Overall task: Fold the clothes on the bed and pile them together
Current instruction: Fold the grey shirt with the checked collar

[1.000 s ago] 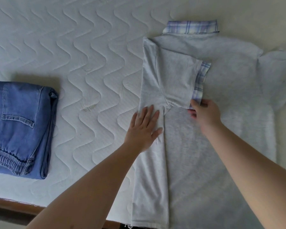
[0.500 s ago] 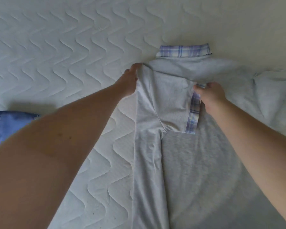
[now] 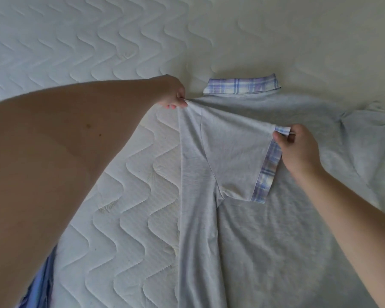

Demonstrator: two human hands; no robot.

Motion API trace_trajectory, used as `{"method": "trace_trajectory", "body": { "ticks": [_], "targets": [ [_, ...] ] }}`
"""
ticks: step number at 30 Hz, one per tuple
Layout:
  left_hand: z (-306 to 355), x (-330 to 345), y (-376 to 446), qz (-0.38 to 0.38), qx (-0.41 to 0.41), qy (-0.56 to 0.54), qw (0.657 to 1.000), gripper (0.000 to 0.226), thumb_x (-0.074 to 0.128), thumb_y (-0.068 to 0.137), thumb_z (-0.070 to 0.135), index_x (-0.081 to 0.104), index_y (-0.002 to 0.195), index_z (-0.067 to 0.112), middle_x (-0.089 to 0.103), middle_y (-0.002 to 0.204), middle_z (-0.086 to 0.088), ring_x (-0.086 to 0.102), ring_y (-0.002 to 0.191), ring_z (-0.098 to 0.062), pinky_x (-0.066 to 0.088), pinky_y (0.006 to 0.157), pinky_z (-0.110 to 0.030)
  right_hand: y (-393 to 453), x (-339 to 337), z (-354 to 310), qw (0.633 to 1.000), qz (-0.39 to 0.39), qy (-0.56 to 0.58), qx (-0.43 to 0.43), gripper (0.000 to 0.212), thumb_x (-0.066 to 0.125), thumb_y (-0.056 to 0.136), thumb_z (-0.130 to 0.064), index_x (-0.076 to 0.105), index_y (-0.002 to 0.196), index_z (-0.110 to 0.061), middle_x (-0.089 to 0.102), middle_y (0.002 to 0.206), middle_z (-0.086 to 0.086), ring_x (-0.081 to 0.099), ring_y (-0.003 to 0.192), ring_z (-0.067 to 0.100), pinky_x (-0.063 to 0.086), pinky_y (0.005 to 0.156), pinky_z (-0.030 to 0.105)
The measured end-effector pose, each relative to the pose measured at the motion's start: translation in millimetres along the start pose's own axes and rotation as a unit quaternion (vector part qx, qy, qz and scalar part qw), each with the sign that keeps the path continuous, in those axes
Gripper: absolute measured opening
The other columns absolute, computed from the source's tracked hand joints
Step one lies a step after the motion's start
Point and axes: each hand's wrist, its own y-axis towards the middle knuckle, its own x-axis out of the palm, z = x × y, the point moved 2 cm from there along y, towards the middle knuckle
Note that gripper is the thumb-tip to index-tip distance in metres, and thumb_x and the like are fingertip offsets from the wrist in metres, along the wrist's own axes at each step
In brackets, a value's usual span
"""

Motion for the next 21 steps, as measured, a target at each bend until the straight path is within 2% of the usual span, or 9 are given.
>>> {"method": "trace_trajectory", "body": {
  "ticks": [3,5,7,9,11,13,16,19,21],
  "targets": [
    [12.0,-0.8,5.6,0.03,-0.013,0.066,0.997,0.033,0.055,0.097,0.043,0.065,0.102,0.011,0.07,0.092,-0.001,0.062,0.085,-0.02,0.041,0.069,-0.029,6.2,1.2,6.2,1.0,0.009,-0.014,-0.003,0.015,0.063,0.093,-0.031,0.056,0.093,-0.018,0.056,0.071,-0.011,0.048,0.06,0.002,0.03,0.051,0.019],
    [16.0,4.6,8.8,0.058,-0.033,0.087,0.994,0.036,0.055,0.097,0.045,0.06,0.105,0.011,0.063,0.093,-0.004,0.06,0.096,-0.027,0.042,0.075,-0.033,9.0,5.3,9.9,0.999,-0.007,-0.037,0.005,0.021,0.065,0.091,-0.033,0.059,0.098,-0.014,0.062,0.081,-0.003,0.052,0.067,0.011,0.029,0.055,0.025],
    [17.5,10.1,7.0,0.086,-0.055,0.033,0.994,0.035,0.06,0.095,0.042,0.056,0.108,0.009,0.062,0.094,-0.009,0.062,0.097,-0.031,0.048,0.078,-0.038,9.9,7.8,12.8,0.998,-0.036,-0.05,0.027,0.038,0.069,0.088,-0.036,0.059,0.112,-0.009,0.063,0.093,0.003,0.055,0.081,0.018,0.033,0.066,0.026],
    [17.6,17.4,2.5,0.126,-0.071,-0.096,0.985,0.036,0.063,0.093,0.037,0.051,0.113,0.009,0.063,0.096,-0.012,0.065,0.084,-0.029,0.052,0.067,-0.037,9.1,8.7,14.3,0.998,-0.052,-0.014,0.044,0.053,0.074,0.083,-0.037,0.054,0.125,-0.011,0.062,0.102,0.002,0.057,0.089,0.018,0.041,0.075,0.028],
    [18.7,30.6,-8.2,0.169,-0.11,-0.238,0.95,0.044,0.066,0.092,0.038,0.045,0.118,0.009,0.062,0.093,-0.009,0.062,0.069,-0.022,0.044,0.048,-0.025,1.5,5.7,11.7,0.999,-0.028,0.004,0.031,0.062,0.076,0.081,-0.033,0.048,0.133,-0.013,0.059,0.105,0.002,0.056,0.09,0.017,0.041,0.077,0.026],
    [19.7,49.7,-24.8,0.16,-0.172,-0.363,0.902,0.05,0.067,0.088,0.05,0.047,0.115,0.013,0.063,0.09,-0.003,0.065,0.066,-0.015,0.045,0.042,-0.021,-12.7,1.5,8.5,0.999,0.033,-0.036,-0.021,0.061,0.074,0.083,-0.029,0.046,0.135,-0.011,0.058,0.112,0.008,0.055,0.099,0.024,0.042,0.086,0.032],
    [22.3,89.8,-44.9,0.051,-0.175,-0.489,0.853,0.042,0.075,0.08,0.052,0.062,0.102,0.019,0.072,0.093,0.002,0.072,0.083,-0.014,0.057,0.064,-0.026,-54.9,8.6,-7.4,0.986,0.08,-0.093,-0.114,0.047,0.065,0.088,-0.022,0.05,0.13,-0.011,0.056,0.121,0.013,0.05,0.111,0.033,0.037,0.098,0.042],
    [28.8,123.7,-66.7,0.001,-0.143,-0.58,0.802,0.03,0.085,0.074,0.026,0.062,0.093,0.028,0.075,0.08,0.015,0.072,0.076,-0.004,0.056,0.06,-0.019,-102.3,38.4,-28.2,0.977,-0.015,-0.094,-0.193,0.04,0.063,0.088,-0.011,0.057,0.127,-0.005,0.061,0.12,0.015,0.055,0.111,0.035,0.041,0.098,0.045],
    [31.0,142.4,-77.8,0.0,-0.154,-0.607,0.78,0.027,0.082,0.078,0.019,0.065,0.099,0.024,0.075,0.08,0.015,0.073,0.075,-0.003,0.055,0.056,-0.018,-134.8,61.3,-35.9,0.958,-0.096,-0.116,-0.242,0.042,0.061,0.089,-0.01,0.056,0.131,-0.005,0.061,0.125,0.013,0.055,0.118,0.033,0.04,0.103,0.044]
  ]
}}
